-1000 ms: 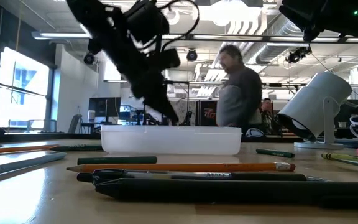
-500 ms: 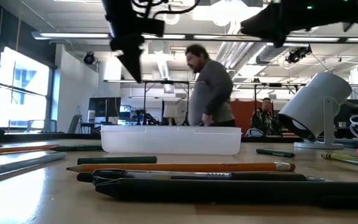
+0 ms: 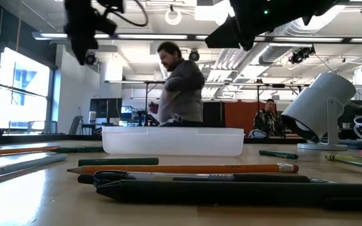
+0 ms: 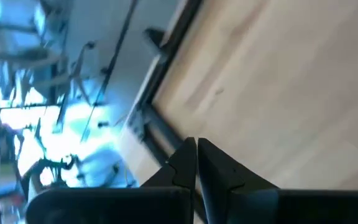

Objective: Pick & place school supplies into a supply box
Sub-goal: Put the top right green crayon into the gray supply box

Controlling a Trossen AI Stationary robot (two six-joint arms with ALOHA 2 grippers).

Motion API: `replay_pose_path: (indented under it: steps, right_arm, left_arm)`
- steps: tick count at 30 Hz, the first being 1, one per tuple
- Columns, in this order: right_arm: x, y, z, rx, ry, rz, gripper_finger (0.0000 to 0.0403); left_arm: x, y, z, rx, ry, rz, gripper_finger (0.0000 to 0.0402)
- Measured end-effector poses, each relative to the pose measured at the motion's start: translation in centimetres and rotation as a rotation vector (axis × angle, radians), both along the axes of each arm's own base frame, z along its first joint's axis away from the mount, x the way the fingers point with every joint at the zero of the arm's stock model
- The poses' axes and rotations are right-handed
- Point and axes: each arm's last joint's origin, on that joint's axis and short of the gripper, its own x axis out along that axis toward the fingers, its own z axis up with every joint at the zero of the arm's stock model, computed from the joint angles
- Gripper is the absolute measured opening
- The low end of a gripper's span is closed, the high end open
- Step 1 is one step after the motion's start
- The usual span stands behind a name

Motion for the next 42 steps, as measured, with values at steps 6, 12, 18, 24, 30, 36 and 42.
replay_pose_path:
  steps: [6, 12, 18, 24, 30, 36, 42]
  right_arm:
    - [-0.1, 0.0, -0.4, 0.013, 0.011, -0.002, 0.0134]
    - [-0.2, 0.0, -0.6, 0.047, -0.004, -0.011, 0.0134]
    - [-0.2, 0.0, -0.5, 0.048, -0.008, -0.011, 0.0134]
    - [-0.2, 0.0, -0.5, 0.047, -0.012, -0.011, 0.0134]
    - [-0.2, 0.1, -0.5, 0.048, -0.012, -0.006, 0.0134]
    - [-0.2, 0.1, -0.5, 0.043, -0.011, -0.005, 0.0134]
    - [-0.2, 0.0, -0.3, 0.0, -0.018, 0.002, 0.0134]
  left_arm:
    - [-4.1, 0.2, -2.6, 0.02, -0.266, 0.134, 0.0032]
    - [-4.6, -0.7, -8.0, -0.218, -0.654, 0.055, 0.0046]
    - [-4.0, -1.2, -11.7, -0.424, -0.781, -0.041, 0.0079]
    - [-3.0, -1.1, -13.5, -0.494, -0.685, -0.048, 0.0113]
    - [-1.9, -1.3, -15.0, -0.667, -0.678, -0.004, 0.0132]
    - [-1.5, -1.4, -16.0, -0.74, -0.671, 0.127, 0.0133]
    - [-1.1, -1.3, -16.7, -0.746, -0.661, 0.153, 0.0133]
